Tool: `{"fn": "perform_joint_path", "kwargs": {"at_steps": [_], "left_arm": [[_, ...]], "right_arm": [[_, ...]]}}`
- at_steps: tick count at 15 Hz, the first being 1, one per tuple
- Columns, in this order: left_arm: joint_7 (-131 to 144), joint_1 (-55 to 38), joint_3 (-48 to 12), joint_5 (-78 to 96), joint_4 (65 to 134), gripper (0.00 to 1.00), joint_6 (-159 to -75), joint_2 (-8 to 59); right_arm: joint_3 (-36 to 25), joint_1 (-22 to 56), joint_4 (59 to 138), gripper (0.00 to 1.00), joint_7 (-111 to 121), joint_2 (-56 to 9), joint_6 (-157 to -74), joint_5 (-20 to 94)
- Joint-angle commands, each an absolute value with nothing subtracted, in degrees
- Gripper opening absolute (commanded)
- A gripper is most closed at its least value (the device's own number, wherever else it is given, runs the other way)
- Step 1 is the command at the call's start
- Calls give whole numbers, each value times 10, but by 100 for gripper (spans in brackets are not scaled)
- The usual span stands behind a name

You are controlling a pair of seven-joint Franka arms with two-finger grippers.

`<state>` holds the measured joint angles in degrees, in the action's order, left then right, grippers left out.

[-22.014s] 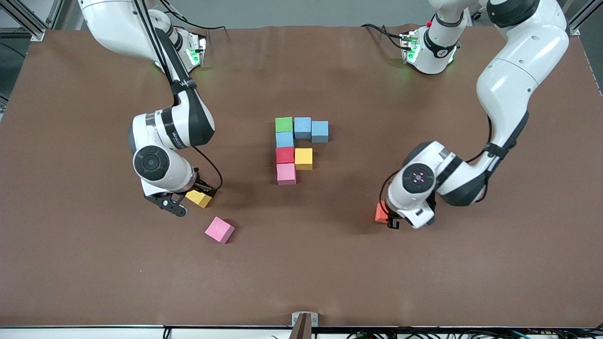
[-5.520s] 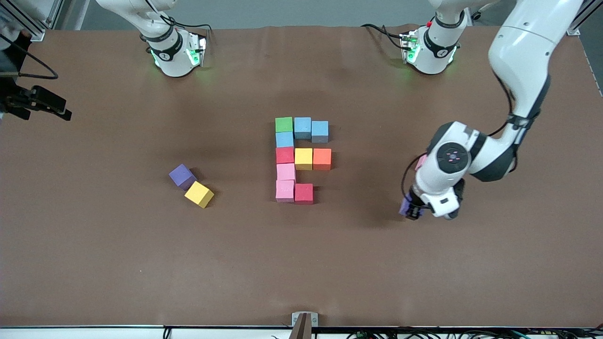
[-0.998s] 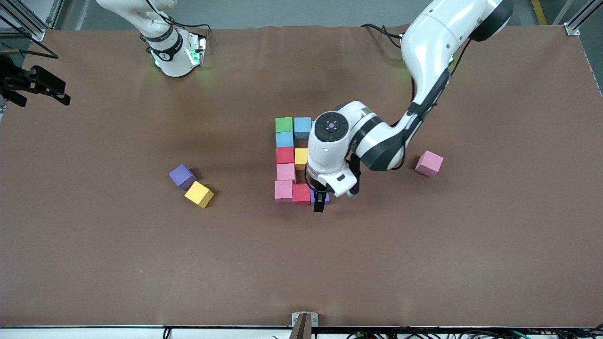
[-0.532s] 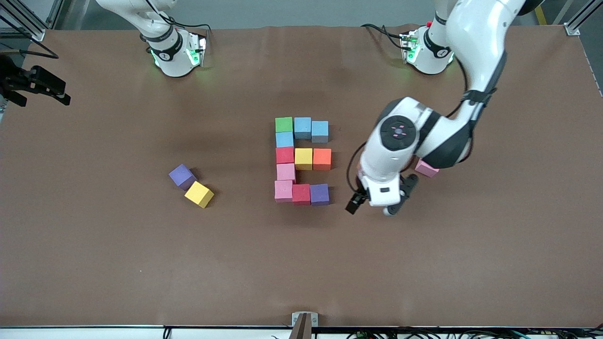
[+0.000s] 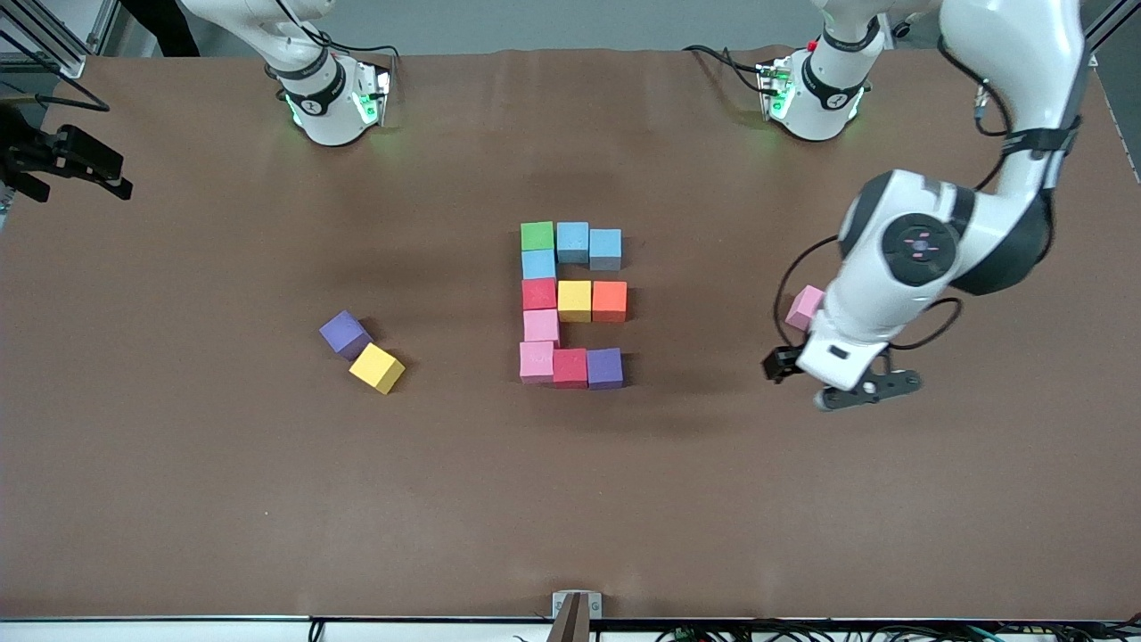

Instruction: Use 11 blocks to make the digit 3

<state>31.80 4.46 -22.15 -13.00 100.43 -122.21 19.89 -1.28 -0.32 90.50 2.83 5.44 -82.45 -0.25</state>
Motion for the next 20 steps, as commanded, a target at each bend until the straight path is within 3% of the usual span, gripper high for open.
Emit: {"fn": "perform_joint_path", "kwargs": {"at_steps": [1,9,14,20], "left_arm": [[220,105,-243,-92,1031,100,-1178,143],[31,200,-236,-7,1021,100,-1010,-21],[-28,221,-224,-7,909,100,-909,-17],[-34,228,-223,-4,879,100,-902,-10]], "right_arm": [[-11,-6,918,100,28,69,-831,-5],[-11,-5,917,100,28,69,-830,-6],[-11,-7,917,100,27,69,-828,-5],[-11,-7,918,100,25,70,-817,4]]}}
